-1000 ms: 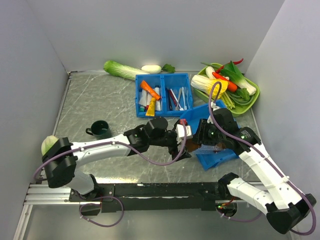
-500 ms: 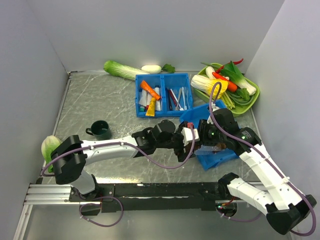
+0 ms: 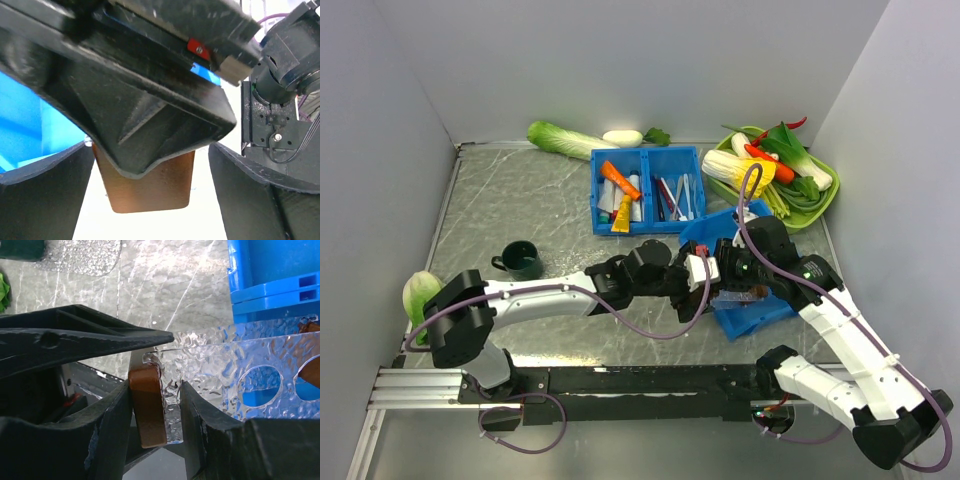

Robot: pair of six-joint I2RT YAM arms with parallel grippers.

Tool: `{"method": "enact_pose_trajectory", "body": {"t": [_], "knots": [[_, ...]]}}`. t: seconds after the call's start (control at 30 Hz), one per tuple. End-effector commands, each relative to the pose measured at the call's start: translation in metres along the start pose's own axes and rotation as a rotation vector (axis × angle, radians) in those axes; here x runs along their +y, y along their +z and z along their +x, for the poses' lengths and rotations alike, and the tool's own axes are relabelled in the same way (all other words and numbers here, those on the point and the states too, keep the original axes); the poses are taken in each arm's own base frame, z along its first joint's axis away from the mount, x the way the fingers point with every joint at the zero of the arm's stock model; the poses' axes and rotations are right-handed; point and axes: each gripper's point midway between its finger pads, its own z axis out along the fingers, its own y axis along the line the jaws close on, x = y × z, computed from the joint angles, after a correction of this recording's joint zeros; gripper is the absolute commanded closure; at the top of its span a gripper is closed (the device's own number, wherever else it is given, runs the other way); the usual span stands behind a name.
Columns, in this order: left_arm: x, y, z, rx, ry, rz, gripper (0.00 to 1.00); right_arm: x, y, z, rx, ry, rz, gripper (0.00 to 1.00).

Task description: Prepare toiletry sets of a toothbrush and toothpaste on the tray

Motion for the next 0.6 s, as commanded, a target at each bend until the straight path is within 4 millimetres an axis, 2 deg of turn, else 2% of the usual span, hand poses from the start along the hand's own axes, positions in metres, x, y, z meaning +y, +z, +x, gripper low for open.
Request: {"method": "enact_pose_trajectory", "body": {"t": [0.0,0.07,0.17,0.2,0.27,0.3,0.47,0.5,0.57], "knots": [[-0.007,0.005,-0.007,-0.014,0.021,0.046,0.02,0.013,-0.009,-0.015,-0.075,-0.029,-0.059,1.00],[-0.007,0.008,-0.004,-0.001,0.014,0.050,0.03,0.014,-0.011,-0.015,-0.081,-0.029,-0.064,1.00],[-0.007,0.012,-0.003,0.018,-0.005,0.048,0.12,0.014,-0.010,-0.014,-0.079,-0.030,-0.068,1.00],[-0.005,0.012,-0.003,0.022,-0.010,0.043,0.22,0.012,-0.009,-0.012,-0.073,-0.028,-0.065,1.00],[-0.005,0.013,-0.002,0.026,-0.018,0.040,0.32,0.012,-0.009,-0.011,-0.073,-0.027,-0.065,1.00],[-0.005,0.014,-0.003,0.021,-0.022,0.039,0.41,0.011,-0.008,-0.010,-0.068,-0.029,-0.065,1.00],[-0.005,0.016,-0.001,0.033,-0.048,0.041,0.67,0.010,-0.009,-0.010,-0.076,-0.026,-0.058,0.99],[-0.005,0.016,-0.001,0.035,-0.053,0.039,0.76,0.008,-0.010,-0.011,-0.082,-0.023,-0.049,0.95],[-0.007,0.017,0.001,0.044,-0.068,0.042,0.85,0.006,-0.011,-0.012,-0.092,-0.019,-0.036,0.89]]}}
